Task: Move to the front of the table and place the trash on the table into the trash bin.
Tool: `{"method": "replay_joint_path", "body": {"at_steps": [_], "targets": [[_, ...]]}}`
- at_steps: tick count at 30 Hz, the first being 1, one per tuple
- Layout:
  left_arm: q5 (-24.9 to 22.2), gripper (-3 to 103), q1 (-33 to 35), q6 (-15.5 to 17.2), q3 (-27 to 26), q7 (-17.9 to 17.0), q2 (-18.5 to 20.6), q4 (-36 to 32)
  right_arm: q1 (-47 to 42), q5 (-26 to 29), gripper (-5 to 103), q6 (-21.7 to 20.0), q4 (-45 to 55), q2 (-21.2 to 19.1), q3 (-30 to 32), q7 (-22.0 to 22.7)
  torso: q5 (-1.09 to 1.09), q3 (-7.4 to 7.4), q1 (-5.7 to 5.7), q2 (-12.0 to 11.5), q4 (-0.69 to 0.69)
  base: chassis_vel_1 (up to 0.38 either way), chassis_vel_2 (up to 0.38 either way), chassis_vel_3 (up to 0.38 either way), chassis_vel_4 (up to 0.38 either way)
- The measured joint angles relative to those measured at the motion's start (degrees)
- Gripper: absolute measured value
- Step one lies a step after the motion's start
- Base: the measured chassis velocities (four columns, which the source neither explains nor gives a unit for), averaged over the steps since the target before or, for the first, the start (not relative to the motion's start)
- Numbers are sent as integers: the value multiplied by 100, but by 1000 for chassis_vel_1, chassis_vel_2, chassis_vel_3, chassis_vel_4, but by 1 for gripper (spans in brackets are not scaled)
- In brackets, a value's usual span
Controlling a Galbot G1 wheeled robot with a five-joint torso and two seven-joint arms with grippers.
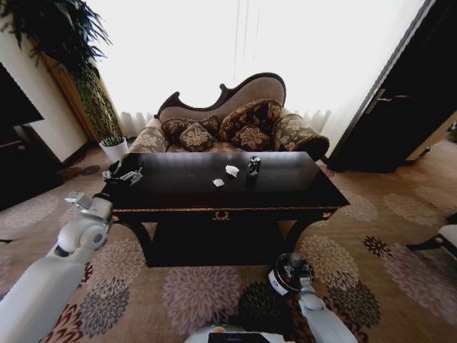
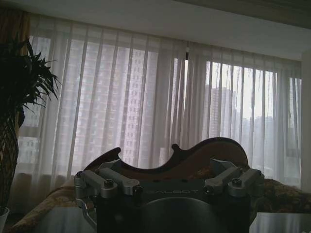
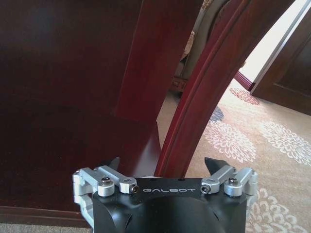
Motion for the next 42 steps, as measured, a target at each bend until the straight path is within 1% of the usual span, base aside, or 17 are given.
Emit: {"method": "replay_joint_path", "body": {"at_steps": [5,9,13,14,18,19,20,24,27,31,33,34,35,39,40,41,42], "targets": [[0,100,0,0,0,0,0,0,-117,2,100,-16,166,6,43,3,0,0,0,0,0,0,0,0,0],[0,100,0,0,0,1,0,0,-588,284,100,-140,876,22,80,13,0,0,0,0,0,0,0,0,0],[-1,100,0,1,1,2,0,0,-1759,1120,100,-416,2549,149,223,-35,1,0,0,0,-1,0,0,0,0],[-1,100,0,1,1,2,0,0,-1759,1120,100,-416,2549,149,223,-35,1,0,0,0,-1,0,0,0,0],[-1,100,0,1,1,3,0,-1,-2923,2263,100,-872,4502,332,540,-350,-1,-1,-1,0,0,0,0,0,0],[-1,100,0,1,1,2,0,-1,-3166,2415,100,-954,4907,388,634,-399,1,0,-1,0,-2,0,0,0,0],[-1,100,0,1,1,2,0,-1,-3166,2415,100,-954,4907,388,634,-399,1,0,-1,0,-2,0,0,0,0],[-1,100,-1,1,1,2,0,-1,-3785,2909,100,-1244,6326,477,958,-429,0,-1,-1,0,-1,0,0,0,0],[-1,100,-1,1,1,2,0,-1,-3870,3036,100,-1365,6793,424,1106,-416,0,-1,-1,0,-1,0,0,0,0],[0,100,-1,0,1,2,0,-1,-3814,3187,100,-1557,7322,177,1353,-380,1,0,0,0,-1,0,0,0,0],[0,100,-1,0,1,2,0,-1,-3657,3234,100,-1635,7488,-143,1460,-382,2,0,-1,0,0,0,0,0,0],[0,100,-1,-1,1,2,1,-1,-3581,3302,100,-1687,7529,-434,1479,-383,3,0,0,0,0,0,0,0,0],[0,100,-1,-1,1,2,1,-1,-3581,3302,100,-1687,7529,-434,1479,-383,3,0,0,0,0,0,0,0,0],[0,100,-1,-1,0,2,1,-1,-3238,3589,100,-1890,7478,-1427,1414,-367,2,1,0,-1,0,0,0,0,0],[0,100,-1,-1,0,2,1,-1,-3238,3589,100,-1890,7478,-1427,1414,-367,2,1,0,-1,0,0,0,0,0],[0,100,-1,-1,1,2,1,-1,-3030,3668,100,-1970,7377,-1696,1330,-339,3,1,0,-1,0,0,0,0,0],[0,100,-1,-1,0,2,1,-2,-2949,3701,100,-2001,7337,-1781,1297,-328,2,1,0,-1,0,0,0,0,0]]}}
